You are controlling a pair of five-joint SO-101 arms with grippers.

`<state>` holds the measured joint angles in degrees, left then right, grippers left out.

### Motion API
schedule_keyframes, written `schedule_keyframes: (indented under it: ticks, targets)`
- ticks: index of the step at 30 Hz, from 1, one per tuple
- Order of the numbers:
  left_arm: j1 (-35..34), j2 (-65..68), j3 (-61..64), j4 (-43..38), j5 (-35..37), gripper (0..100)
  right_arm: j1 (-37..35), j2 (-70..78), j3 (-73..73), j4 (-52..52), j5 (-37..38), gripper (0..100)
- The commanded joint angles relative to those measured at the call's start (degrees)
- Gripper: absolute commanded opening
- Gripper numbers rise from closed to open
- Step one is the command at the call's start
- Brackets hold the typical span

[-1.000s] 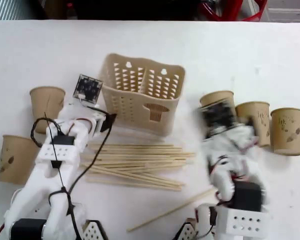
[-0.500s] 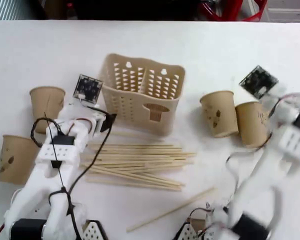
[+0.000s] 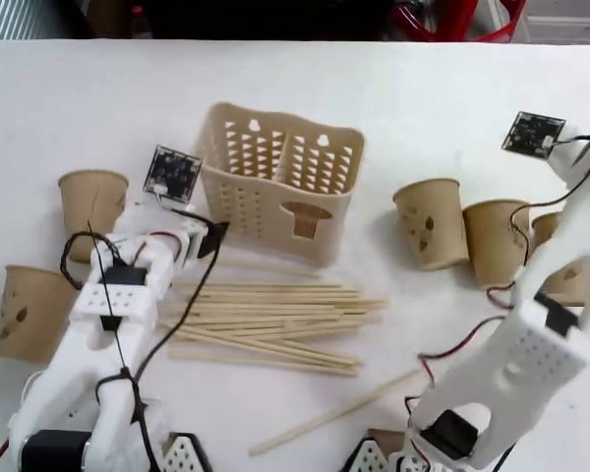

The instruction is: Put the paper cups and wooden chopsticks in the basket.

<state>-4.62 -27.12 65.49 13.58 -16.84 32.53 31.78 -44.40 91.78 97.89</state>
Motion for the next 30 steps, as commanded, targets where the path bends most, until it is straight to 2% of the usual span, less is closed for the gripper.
schedule_keyframes:
  ticks: [1, 4, 9, 17, 21, 30]
  targets:
    - [-0.6, -0.1, -0.4, -1.6, 0.4, 35, 0.5, 10.2, -16.5, 5.9, 2.9, 32.1]
    - [-0.6, -0.1, -0.4, -1.8, 0.4, 35, 1.5, 14.6, -21.0, 6.7, 4.7, 28.0]
    - [-0.6, -0.1, -0.4, -1.9, 0.4, 35, 2.8, 15.8, -20.0, 6.7, 5.0, 18.9]
    - [-0.6, -0.1, -0.4, -1.8, 0.4, 35, 6.3, 15.7, -14.6, 6.7, 10.9, 15.8]
    - [-0.6, -0.1, -0.4, -1.9, 0.4, 35, 7.7, 15.2, -15.1, 6.7, 10.5, 0.6]
    - [-0.6, -0.1, -0.4, -1.9, 0.4, 35, 9.0, 10.1, -24.0, 6.6, -5.3, 1.7]
